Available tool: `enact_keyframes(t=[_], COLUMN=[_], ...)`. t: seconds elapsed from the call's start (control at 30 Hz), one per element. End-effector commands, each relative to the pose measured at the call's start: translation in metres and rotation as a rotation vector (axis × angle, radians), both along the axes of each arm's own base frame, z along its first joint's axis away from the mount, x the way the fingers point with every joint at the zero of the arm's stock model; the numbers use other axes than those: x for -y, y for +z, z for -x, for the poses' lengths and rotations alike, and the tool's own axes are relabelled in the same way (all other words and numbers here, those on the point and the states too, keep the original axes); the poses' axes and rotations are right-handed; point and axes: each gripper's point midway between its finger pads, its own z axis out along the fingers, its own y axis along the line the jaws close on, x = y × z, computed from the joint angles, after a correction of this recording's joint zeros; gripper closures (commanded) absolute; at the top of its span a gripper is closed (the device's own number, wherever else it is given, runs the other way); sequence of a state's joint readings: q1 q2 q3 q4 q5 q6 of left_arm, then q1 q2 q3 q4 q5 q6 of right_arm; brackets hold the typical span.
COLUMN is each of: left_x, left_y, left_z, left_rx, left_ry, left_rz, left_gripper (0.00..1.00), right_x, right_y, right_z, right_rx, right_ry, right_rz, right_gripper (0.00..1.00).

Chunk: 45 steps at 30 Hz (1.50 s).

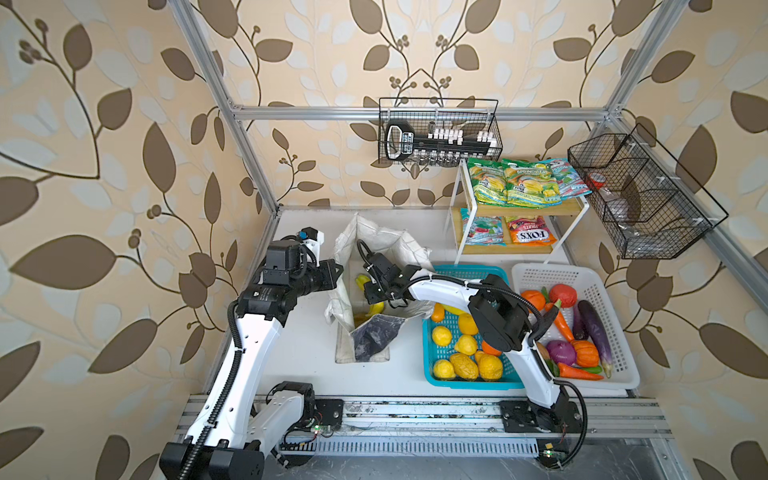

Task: Place the food into the grocery bag and tie it
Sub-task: 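Lower the banana into the tote bag and open the right gripper, then withdraw the right gripper from the bag back over the teal basket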

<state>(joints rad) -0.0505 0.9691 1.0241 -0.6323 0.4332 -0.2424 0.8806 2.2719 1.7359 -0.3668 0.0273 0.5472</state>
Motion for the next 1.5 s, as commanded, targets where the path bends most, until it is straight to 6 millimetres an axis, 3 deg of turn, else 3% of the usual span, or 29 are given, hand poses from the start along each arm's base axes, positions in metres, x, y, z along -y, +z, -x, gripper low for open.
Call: enact_keyframes(t=[0.0,0.23,0.5,0.73,1.03,1.1,1.13,1.33,1.47], left_x=[-0.003,-0.003,-0.007,-0.011,-0.013,-0.013,-0.014,-0.015,-0.015], left_y=[0.013,0.006,0.000,-0.004,-0.003,-0.002,-0.002,-0.003,-0.004], left_z=[-0.002,-0.005,-0.007,-0.009,-0.008,-0.008,-0.008,-0.008,-0.009], left_rx=[0.064,0.042,0.017,0.004,0.003,0.007,0.005,-0.003,-0.005], left_ry=[0.004,0.001,0.024,0.049,0.059,0.062,0.065,0.070,0.074], left_rz=[-0.006,-0.015,-0.020,-0.040,-0.044,-0.043,-0.044,-0.048,-0.052], left_gripper=[1.00,1.00,1.00,1.00,1.00,1.00,1.00,1.00,1.00], right_x=[0.011,0.011,0.018,0.036,0.086,0.091,0.101,0.163,0.194], right_y=[-0.014,0.019,0.092,0.150,0.246,0.263,0.258,0.273,0.260], right_z=[-0.002,-0.005,0.002,0.012,0.049,0.062,0.064,0.078,0.089], right_rx=[-0.022,0.011,0.166,0.276,0.474,0.474,0.460,0.575,0.602], right_ry=[-0.022,-0.025,-0.009,-0.007,-0.044,0.082,0.079,-0.005,-0.022], right_rz=[0.043,-0.024,-0.078,-0.098,-0.303,-0.377,-0.384,-0.368,-0.340], right_gripper=[0.52,0.41,0.00,0.00,0.00,0.00,0.00,0.00,0.00])
